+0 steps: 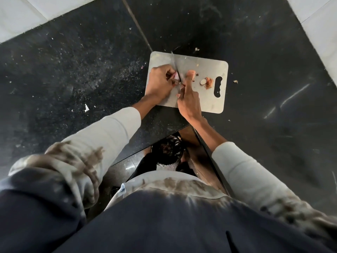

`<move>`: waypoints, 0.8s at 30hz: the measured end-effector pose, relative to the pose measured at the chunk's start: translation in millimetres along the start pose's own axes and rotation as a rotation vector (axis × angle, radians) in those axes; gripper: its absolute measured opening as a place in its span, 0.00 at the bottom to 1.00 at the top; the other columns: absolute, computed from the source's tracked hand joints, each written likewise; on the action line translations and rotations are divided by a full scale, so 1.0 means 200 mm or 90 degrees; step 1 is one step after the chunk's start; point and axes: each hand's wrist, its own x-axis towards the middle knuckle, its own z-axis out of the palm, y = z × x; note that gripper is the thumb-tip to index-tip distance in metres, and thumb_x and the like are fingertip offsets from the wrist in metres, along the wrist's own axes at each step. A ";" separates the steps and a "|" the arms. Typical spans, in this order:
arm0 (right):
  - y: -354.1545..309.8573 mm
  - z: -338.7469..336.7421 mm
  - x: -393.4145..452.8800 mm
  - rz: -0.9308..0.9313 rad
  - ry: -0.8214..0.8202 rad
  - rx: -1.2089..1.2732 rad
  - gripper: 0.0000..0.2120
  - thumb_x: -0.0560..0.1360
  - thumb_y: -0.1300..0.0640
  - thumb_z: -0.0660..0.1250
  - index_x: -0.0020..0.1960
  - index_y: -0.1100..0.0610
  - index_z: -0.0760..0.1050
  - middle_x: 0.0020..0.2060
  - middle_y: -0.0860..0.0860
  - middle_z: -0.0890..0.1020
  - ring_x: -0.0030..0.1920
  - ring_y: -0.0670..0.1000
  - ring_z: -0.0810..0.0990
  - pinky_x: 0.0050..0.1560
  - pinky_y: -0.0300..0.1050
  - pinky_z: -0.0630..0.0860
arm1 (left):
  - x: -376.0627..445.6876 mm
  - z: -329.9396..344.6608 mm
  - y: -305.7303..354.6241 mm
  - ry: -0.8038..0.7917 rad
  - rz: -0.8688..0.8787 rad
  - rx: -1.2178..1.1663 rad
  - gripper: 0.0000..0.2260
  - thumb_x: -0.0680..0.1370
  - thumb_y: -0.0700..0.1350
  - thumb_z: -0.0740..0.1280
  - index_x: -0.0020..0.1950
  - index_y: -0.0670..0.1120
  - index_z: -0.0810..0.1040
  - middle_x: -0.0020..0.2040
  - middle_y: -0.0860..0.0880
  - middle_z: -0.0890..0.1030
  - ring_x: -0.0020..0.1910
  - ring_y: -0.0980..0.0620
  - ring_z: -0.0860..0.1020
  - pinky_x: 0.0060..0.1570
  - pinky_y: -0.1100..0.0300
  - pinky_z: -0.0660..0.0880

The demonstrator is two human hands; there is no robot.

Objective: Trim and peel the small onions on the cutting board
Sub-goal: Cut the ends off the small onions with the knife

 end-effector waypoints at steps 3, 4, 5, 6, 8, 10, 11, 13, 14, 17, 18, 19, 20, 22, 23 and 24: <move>0.04 0.04 -0.03 -0.019 0.029 0.024 0.28 0.86 0.63 0.58 0.81 0.46 0.56 0.33 0.49 0.80 0.28 0.54 0.79 0.25 0.40 0.67 | 0.01 0.00 -0.01 0.001 -0.004 -0.004 0.05 0.73 0.38 0.76 0.45 0.46 0.85 0.42 0.54 0.86 0.42 0.55 0.84 0.47 0.60 0.81; 0.06 0.05 -0.06 -0.026 0.036 0.025 0.21 0.87 0.63 0.58 0.75 0.48 0.60 0.36 0.51 0.82 0.29 0.57 0.81 0.24 0.40 0.67 | 0.01 0.00 -0.02 0.006 -0.003 -0.001 0.05 0.73 0.38 0.76 0.45 0.47 0.85 0.42 0.55 0.86 0.43 0.55 0.84 0.47 0.59 0.82; 0.08 0.05 -0.10 -0.039 0.047 0.022 0.15 0.87 0.63 0.58 0.70 0.51 0.61 0.39 0.54 0.84 0.30 0.60 0.82 0.24 0.40 0.66 | 0.02 0.01 -0.02 0.008 -0.005 0.000 0.05 0.73 0.39 0.77 0.46 0.47 0.85 0.42 0.55 0.86 0.43 0.56 0.84 0.48 0.59 0.82; 0.09 0.06 -0.12 -0.045 0.055 0.009 0.11 0.86 0.63 0.57 0.67 0.53 0.62 0.42 0.56 0.86 0.30 0.61 0.82 0.23 0.39 0.64 | 0.02 0.01 -0.03 0.007 -0.007 0.001 0.05 0.74 0.40 0.77 0.46 0.48 0.85 0.42 0.55 0.86 0.43 0.56 0.84 0.48 0.58 0.82; 0.09 0.05 -0.15 -0.039 0.057 -0.004 0.08 0.87 0.63 0.57 0.65 0.57 0.64 0.45 0.58 0.87 0.30 0.62 0.81 0.24 0.42 0.67 | 0.02 0.01 -0.03 0.003 -0.006 0.007 0.05 0.74 0.40 0.77 0.47 0.48 0.85 0.43 0.55 0.86 0.44 0.57 0.83 0.49 0.57 0.82; 0.06 0.05 -0.14 -0.031 0.060 -0.014 0.08 0.87 0.63 0.57 0.65 0.59 0.66 0.43 0.60 0.87 0.29 0.61 0.80 0.26 0.49 0.72 | 0.03 0.01 -0.04 0.003 -0.002 0.013 0.05 0.74 0.39 0.77 0.47 0.48 0.85 0.44 0.55 0.86 0.44 0.57 0.83 0.49 0.55 0.83; 0.06 0.05 -0.14 -0.032 0.063 -0.025 0.09 0.87 0.63 0.57 0.66 0.60 0.66 0.42 0.60 0.86 0.29 0.60 0.79 0.27 0.51 0.73 | 0.03 0.01 -0.04 0.000 -0.001 0.013 0.06 0.74 0.39 0.77 0.47 0.48 0.84 0.44 0.55 0.86 0.44 0.56 0.83 0.49 0.54 0.83; 0.04 0.04 -0.15 -0.036 0.060 -0.047 0.09 0.87 0.62 0.57 0.67 0.60 0.66 0.41 0.58 0.85 0.29 0.58 0.77 0.28 0.49 0.71 | 0.01 0.01 -0.04 -0.004 0.002 0.022 0.06 0.75 0.41 0.76 0.48 0.49 0.83 0.44 0.54 0.85 0.44 0.55 0.83 0.49 0.54 0.83; 0.04 0.03 -0.15 -0.034 0.057 -0.062 0.10 0.87 0.62 0.57 0.67 0.60 0.66 0.40 0.55 0.84 0.29 0.57 0.76 0.28 0.48 0.69 | 0.01 0.01 -0.03 -0.004 0.002 0.026 0.06 0.75 0.42 0.76 0.49 0.49 0.82 0.45 0.54 0.85 0.44 0.55 0.83 0.49 0.53 0.83; 0.04 -0.01 -0.17 -0.021 0.055 -0.107 0.12 0.87 0.62 0.57 0.69 0.59 0.66 0.38 0.51 0.78 0.28 0.53 0.71 0.25 0.43 0.61 | 0.00 0.02 -0.02 0.000 -0.011 0.026 0.06 0.76 0.42 0.75 0.51 0.48 0.81 0.46 0.52 0.84 0.44 0.53 0.83 0.48 0.50 0.83; 0.05 -0.02 -0.19 -0.022 0.056 -0.119 0.11 0.86 0.62 0.58 0.69 0.59 0.67 0.37 0.51 0.78 0.27 0.50 0.70 0.25 0.42 0.60 | 0.00 0.02 -0.01 0.007 -0.016 0.026 0.06 0.76 0.42 0.75 0.50 0.48 0.81 0.45 0.52 0.84 0.44 0.53 0.82 0.48 0.49 0.83; 0.06 -0.03 -0.21 -0.026 0.054 -0.127 0.11 0.86 0.62 0.58 0.68 0.59 0.67 0.36 0.52 0.78 0.26 0.49 0.70 0.24 0.41 0.59 | -0.01 0.03 -0.01 0.019 -0.026 0.023 0.06 0.75 0.41 0.74 0.50 0.47 0.81 0.45 0.51 0.84 0.44 0.52 0.82 0.47 0.49 0.83; 0.07 -0.04 -0.22 -0.029 0.050 -0.131 0.10 0.86 0.62 0.59 0.67 0.59 0.67 0.34 0.52 0.77 0.25 0.48 0.70 0.25 0.42 0.61 | -0.01 0.04 0.00 0.034 -0.043 0.021 0.05 0.76 0.41 0.74 0.50 0.47 0.81 0.45 0.51 0.84 0.43 0.52 0.82 0.46 0.49 0.82; 0.08 -0.04 -0.23 -0.034 0.041 -0.137 0.10 0.86 0.61 0.60 0.67 0.58 0.67 0.32 0.51 0.76 0.26 0.47 0.71 0.25 0.43 0.63 | -0.03 0.05 0.03 0.070 -0.084 0.024 0.05 0.76 0.44 0.74 0.49 0.46 0.81 0.44 0.51 0.84 0.43 0.52 0.81 0.43 0.52 0.81; 0.08 -0.04 -0.23 -0.037 0.040 -0.136 0.10 0.86 0.61 0.60 0.67 0.58 0.66 0.32 0.50 0.75 0.26 0.46 0.71 0.24 0.43 0.64 | -0.04 0.05 0.05 0.085 -0.105 0.024 0.05 0.76 0.45 0.74 0.49 0.46 0.80 0.43 0.50 0.83 0.43 0.51 0.81 0.42 0.53 0.79; 0.08 -0.04 -0.23 -0.040 0.040 -0.134 0.11 0.86 0.61 0.60 0.68 0.58 0.66 0.32 0.49 0.75 0.26 0.45 0.71 0.24 0.42 0.64 | -0.04 0.06 0.06 0.095 -0.121 0.023 0.06 0.76 0.46 0.74 0.49 0.46 0.80 0.43 0.50 0.84 0.42 0.51 0.81 0.41 0.55 0.78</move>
